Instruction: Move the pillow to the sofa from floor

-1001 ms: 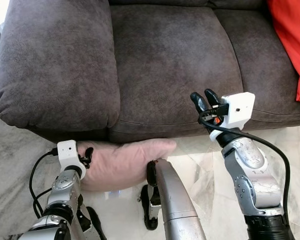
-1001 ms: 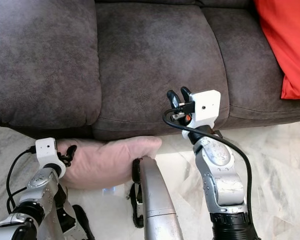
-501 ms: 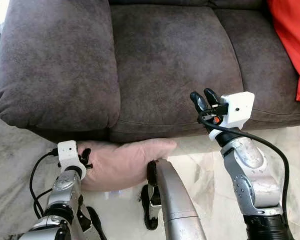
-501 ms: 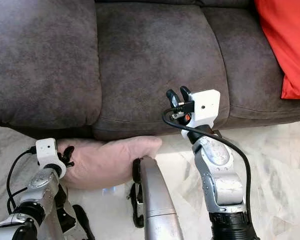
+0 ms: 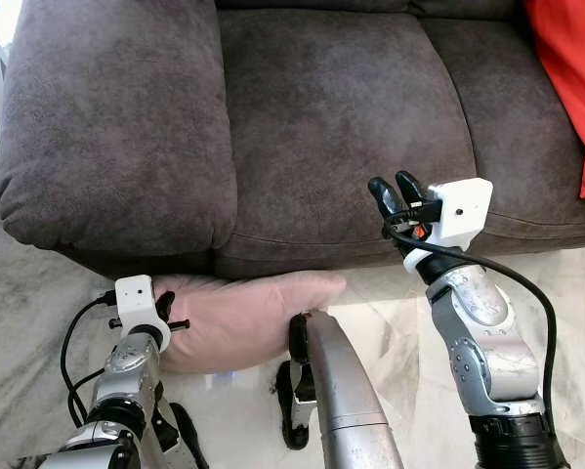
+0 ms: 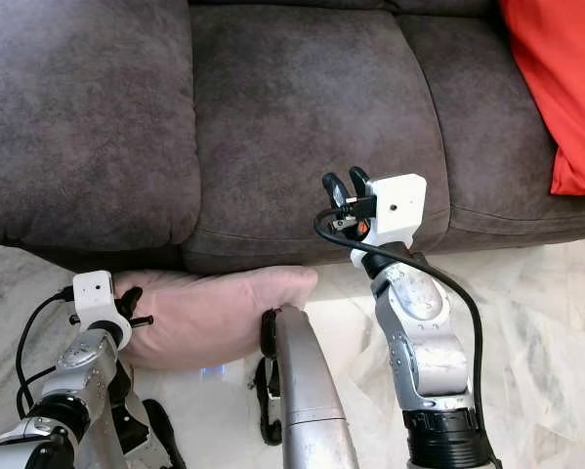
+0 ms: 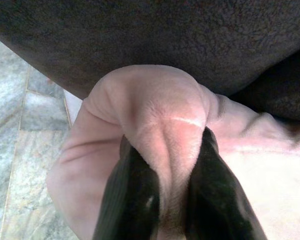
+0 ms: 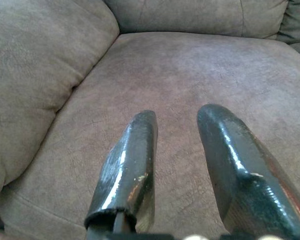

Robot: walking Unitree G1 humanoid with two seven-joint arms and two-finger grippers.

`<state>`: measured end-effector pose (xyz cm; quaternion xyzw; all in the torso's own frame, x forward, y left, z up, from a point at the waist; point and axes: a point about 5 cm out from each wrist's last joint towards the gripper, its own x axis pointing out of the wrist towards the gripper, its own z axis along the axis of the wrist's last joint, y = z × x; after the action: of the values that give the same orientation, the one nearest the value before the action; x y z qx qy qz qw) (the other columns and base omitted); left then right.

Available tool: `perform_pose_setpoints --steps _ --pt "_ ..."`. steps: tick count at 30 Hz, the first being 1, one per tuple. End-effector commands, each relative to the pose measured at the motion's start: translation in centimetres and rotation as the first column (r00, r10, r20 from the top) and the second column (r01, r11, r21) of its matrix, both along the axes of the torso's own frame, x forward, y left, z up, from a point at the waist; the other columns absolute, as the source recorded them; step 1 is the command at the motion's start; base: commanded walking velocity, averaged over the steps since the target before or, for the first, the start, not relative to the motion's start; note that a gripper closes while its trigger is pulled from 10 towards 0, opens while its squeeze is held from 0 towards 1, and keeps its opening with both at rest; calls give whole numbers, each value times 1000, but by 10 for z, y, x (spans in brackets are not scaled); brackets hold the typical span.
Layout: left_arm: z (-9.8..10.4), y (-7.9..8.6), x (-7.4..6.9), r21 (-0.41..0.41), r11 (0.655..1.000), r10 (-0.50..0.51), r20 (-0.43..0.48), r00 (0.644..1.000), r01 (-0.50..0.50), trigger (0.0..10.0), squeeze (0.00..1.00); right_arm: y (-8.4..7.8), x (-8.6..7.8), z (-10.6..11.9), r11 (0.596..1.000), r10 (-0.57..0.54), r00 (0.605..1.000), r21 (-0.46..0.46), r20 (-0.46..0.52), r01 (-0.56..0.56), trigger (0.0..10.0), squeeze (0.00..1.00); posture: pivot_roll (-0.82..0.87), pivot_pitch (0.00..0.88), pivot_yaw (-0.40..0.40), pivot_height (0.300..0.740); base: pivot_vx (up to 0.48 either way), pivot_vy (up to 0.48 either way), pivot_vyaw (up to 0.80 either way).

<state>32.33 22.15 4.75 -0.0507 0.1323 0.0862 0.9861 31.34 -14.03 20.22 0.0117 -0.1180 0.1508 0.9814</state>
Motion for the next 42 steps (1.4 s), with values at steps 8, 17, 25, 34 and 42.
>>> perform_pose_setpoints --steps 8,17,25,34,42 --pt "-8 -3 -7 -4 1000 -16 -5 1000 16 0 0 -4 4 -13 999 -32 999 8 -20 32 10000 0 -98 407 -226 524 0 0 0" --pt "1 -7 -6 57 998 -7 79 997 3 10000 0 -3 7 -21 999 -39 999 15 -27 40 10000 0 -67 350 -192 524 0 0 0" --pt "20 -17 -12 107 993 11 257 966 -40 10000 0 -5 9 -30 998 -58 998 17 -32 59 10000 0 -48 306 -159 524 0 0 0" --pt "35 -28 -8 109 994 -30 319 947 -5 10000 0 -2 16 -36 997 -74 997 22 -34 75 10000 0 -31 269 -133 524 0 0 0" --pt "42 -26 -2 108 994 -20 332 943 -17 10000 0 -8 18 -37 995 -95 995 23 -25 95 10000 0 -27 242 -118 524 0 0 0"
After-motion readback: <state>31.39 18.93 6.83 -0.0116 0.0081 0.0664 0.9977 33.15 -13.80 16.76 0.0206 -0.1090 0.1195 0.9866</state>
